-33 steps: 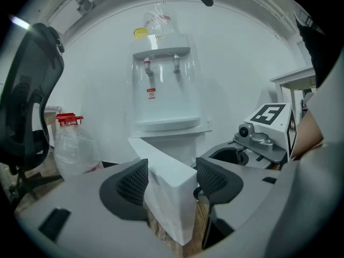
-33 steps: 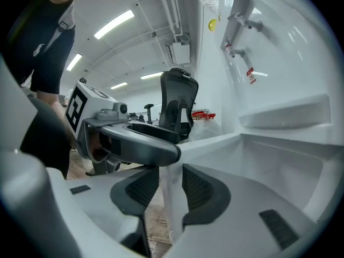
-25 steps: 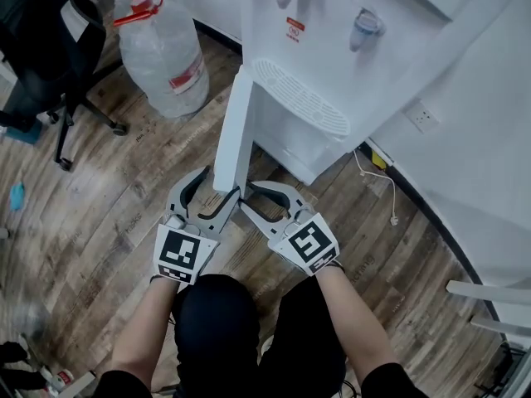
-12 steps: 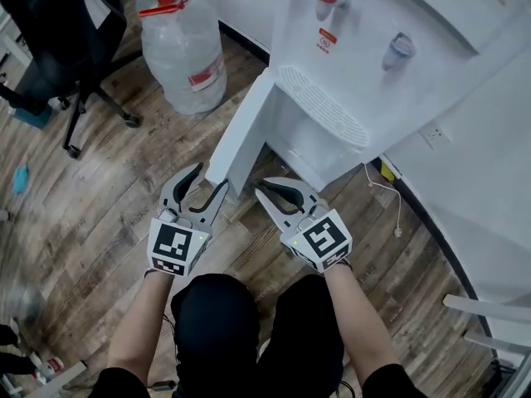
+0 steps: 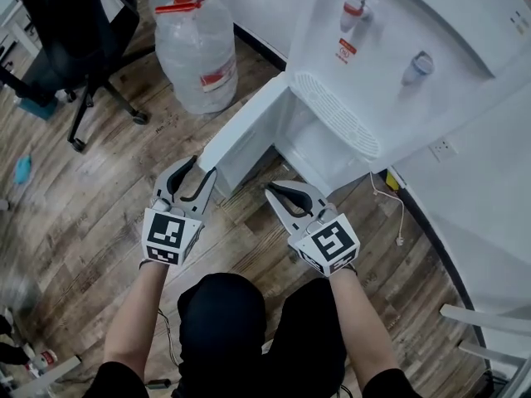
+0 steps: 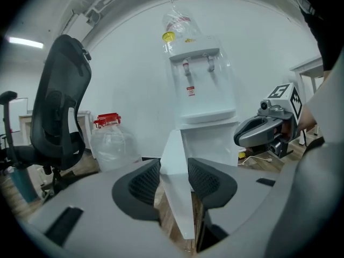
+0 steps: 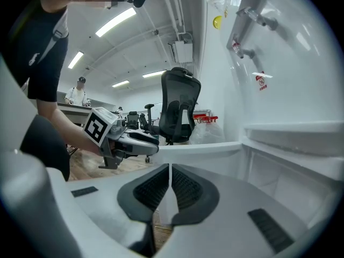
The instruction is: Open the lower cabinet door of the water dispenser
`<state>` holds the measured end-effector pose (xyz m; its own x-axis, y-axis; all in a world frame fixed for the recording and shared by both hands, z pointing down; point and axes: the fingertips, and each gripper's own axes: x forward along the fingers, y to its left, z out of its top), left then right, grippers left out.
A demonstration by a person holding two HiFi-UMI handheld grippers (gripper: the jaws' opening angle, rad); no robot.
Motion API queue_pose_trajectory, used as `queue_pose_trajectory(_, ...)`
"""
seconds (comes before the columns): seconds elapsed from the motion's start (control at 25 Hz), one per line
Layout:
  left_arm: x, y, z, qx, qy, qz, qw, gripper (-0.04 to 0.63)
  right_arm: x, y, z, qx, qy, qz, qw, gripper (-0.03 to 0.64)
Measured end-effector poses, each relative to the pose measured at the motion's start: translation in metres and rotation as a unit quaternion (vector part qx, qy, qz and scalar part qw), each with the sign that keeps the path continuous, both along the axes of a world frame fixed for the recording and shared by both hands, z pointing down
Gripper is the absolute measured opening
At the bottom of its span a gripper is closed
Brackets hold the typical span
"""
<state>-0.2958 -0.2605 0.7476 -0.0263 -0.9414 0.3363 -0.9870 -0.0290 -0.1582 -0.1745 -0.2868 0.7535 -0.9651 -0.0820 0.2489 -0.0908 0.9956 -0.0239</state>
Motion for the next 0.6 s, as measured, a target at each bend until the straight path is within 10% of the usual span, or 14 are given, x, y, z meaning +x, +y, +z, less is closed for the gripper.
queue_pose_trajectory(0.6, -0.057, -0.009, 0.001, 0.001, -0.021, -0.042, 0.9989, 0.147, 0.003, -0.003, 0.004, 0.003, 0.003, 0.003, 1.000, 0.032)
